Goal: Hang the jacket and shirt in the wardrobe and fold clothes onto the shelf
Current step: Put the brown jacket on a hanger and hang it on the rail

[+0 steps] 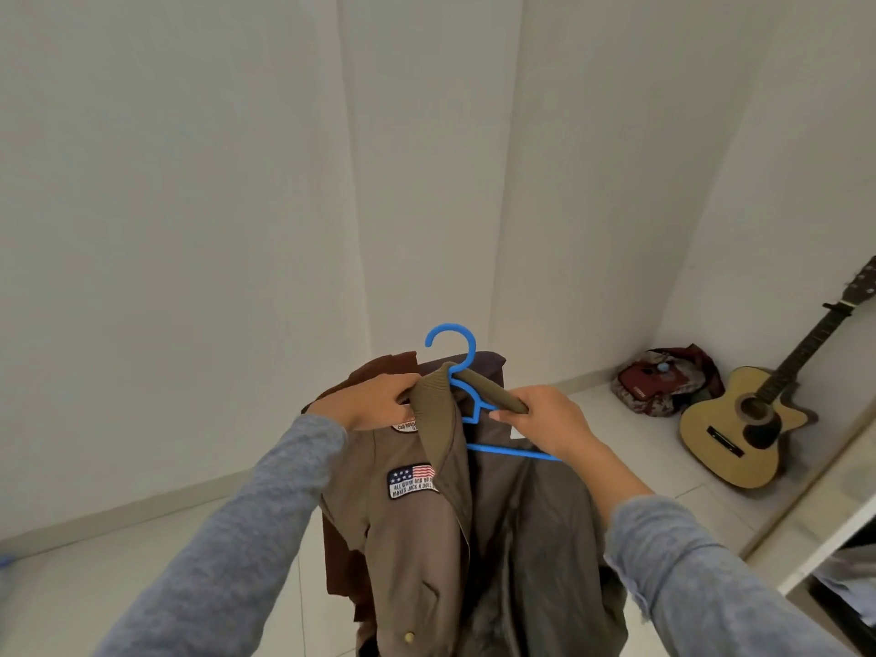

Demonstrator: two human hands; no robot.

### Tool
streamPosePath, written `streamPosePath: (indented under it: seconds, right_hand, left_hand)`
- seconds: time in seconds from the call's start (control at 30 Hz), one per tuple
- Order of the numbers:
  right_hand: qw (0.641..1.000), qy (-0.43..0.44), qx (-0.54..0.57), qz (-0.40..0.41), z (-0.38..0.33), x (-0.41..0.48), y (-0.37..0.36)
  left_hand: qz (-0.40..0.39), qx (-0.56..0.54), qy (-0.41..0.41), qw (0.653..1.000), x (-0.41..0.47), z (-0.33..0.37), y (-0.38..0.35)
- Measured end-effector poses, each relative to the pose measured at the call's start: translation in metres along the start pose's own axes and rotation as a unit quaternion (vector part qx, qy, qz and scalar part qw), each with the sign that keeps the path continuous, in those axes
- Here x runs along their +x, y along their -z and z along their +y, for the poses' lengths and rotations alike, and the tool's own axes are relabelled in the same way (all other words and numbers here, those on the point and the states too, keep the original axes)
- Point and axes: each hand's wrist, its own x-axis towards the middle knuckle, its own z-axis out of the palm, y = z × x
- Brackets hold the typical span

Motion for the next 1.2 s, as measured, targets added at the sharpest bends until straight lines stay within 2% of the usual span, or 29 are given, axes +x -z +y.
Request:
streamPosePath:
  seconds: [0.13, 0.2, 0.3, 0.43, 0.53, 0.63, 0.7, 0.77, 0.83, 0.97, 1.07, 1.2]
  right_hand:
    - [0.998, -0.028, 0.006, 0.054, 0.01, -0.007, 0.002]
    - [0.993, -0.034, 0.033, 0.107, 0.014, -0.01, -0.004]
    - [0.984, -0.032, 0.077, 0.159, 0.02, -0.014, -0.006]
    - [0.993, -0.004, 0.037, 0.116, 0.039, -0.016, 0.01]
    - [0.997, -0.001, 0.042, 0.062, 0.049, -0.021, 0.023]
    - [0.992, -0.044, 0.115, 0.019, 0.063, -0.038, 0.035]
    - [0.991, -0.068, 0.118, 0.015, 0.078, -0.049, 0.039]
    - [0.987, -0.09, 0.126, 0.051, 0.089, -0.06, 0.044]
    - [0.975, -0.109, 0.143, 0.133, 0.092, -0.069, 0.053]
    - [0.921, -0.152, 0.217, 0.284, 0.092, -0.082, 0.084]
    - [0.905, -0.152, 0.225, 0.327, 0.096, -0.094, 0.119]
    - [0.895, -0.086, 0.24, 0.366, 0.092, -0.126, 0.171]
  left_hand:
    - [0.018, -0.019, -0.03, 0.999, 0.005, 0.01, -0.016]
    - [0.094, 0.034, -0.02, 0.995, 0.009, 0.019, -0.027]
    - [0.255, 0.081, -0.006, 0.963, 0.012, 0.032, -0.044]
    - [0.349, 0.074, -0.007, 0.934, 0.01, 0.034, -0.048]
    - [0.371, 0.086, -0.055, 0.923, 0.005, 0.044, -0.041]
    - [0.393, 0.135, -0.088, 0.905, 0.001, 0.063, -0.031]
    - [0.407, 0.152, -0.095, 0.896, -0.001, 0.076, -0.022]
    - [0.408, 0.182, -0.113, 0.887, -0.003, 0.094, -0.018]
    - [0.408, 0.234, -0.132, 0.872, -0.004, 0.116, -0.02]
    - [0.403, 0.302, -0.114, 0.857, -0.004, 0.157, -0.032]
    - [0.368, 0.331, -0.108, 0.862, -0.006, 0.182, -0.046]
    - [0.321, 0.348, -0.106, 0.875, -0.009, 0.22, -0.081]
